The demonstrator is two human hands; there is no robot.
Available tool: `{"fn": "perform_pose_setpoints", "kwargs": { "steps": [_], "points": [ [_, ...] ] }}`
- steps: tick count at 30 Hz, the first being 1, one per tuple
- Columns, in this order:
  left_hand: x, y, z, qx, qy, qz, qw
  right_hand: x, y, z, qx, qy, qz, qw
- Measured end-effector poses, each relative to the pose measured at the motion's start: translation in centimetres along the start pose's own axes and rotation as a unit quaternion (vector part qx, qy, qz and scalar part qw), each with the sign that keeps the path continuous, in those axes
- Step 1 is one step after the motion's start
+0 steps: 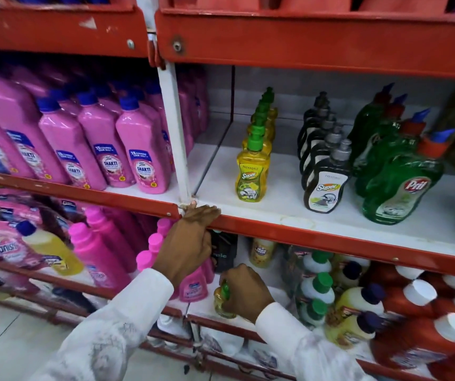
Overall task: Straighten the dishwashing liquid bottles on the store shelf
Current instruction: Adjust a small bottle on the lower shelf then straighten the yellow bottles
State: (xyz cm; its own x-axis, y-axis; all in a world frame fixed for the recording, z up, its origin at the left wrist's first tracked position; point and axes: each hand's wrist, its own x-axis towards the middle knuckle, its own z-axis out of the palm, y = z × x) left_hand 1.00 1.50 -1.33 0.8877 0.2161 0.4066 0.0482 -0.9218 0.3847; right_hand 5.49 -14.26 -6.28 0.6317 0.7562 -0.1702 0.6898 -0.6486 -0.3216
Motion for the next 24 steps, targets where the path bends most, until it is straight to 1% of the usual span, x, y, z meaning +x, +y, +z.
{"fn": "perform_pose_setpoints", "kwargs": {
  "steps": [4,6,10,12,14,16,19,22,24],
  "points": [
    [0.3,-0.3,-0.3,-0.019,0.012,-0.003,1.0,-3.3,-1.1,-7.4,0.021,0.077,-0.013,0.997],
    [0.5,-0.4,-0.4,-0.033,0.027,-0.015,0.999,-4.9,-1.9,-11.8,0.016,0.136,-0.027,0.99],
    [0.8,-0.8,-0.2,-0.048,0.035,-0.015,0.998,-6.5,-3.0,-18.6,0.071,0.278,-0.043,0.957],
    [0.7,-0.7,-0.2,-0.052,0.04,-0.011,0.998,-6.0,-3.0,-21.0,0.098,0.318,-0.058,0.941],
    [0.6,-0.6,-0.1,-0.05,0.055,-0.02,0.997,-4.7,-2.7,-22.7,0.115,0.33,-0.072,0.934],
    [0.5,-0.4,0.0,-0.051,0.061,-0.032,0.996,-2.7,-2.1,-23.5,0.11,0.319,-0.083,0.938],
    [0.2,-0.3,0.2,-0.071,0.057,-0.042,0.995,0.1,-1.3,-23.3,0.082,0.283,-0.1,0.95],
    [-0.6,-0.3,0.7,-0.093,0.056,-0.04,0.993,1.8,-0.4,-22.5,0.047,0.232,-0.097,0.967],
    [-0.7,-0.2,0.7,-0.101,0.048,-0.033,0.993,2.4,0.2,-22.3,0.043,0.222,-0.094,0.969]
  ]
}}
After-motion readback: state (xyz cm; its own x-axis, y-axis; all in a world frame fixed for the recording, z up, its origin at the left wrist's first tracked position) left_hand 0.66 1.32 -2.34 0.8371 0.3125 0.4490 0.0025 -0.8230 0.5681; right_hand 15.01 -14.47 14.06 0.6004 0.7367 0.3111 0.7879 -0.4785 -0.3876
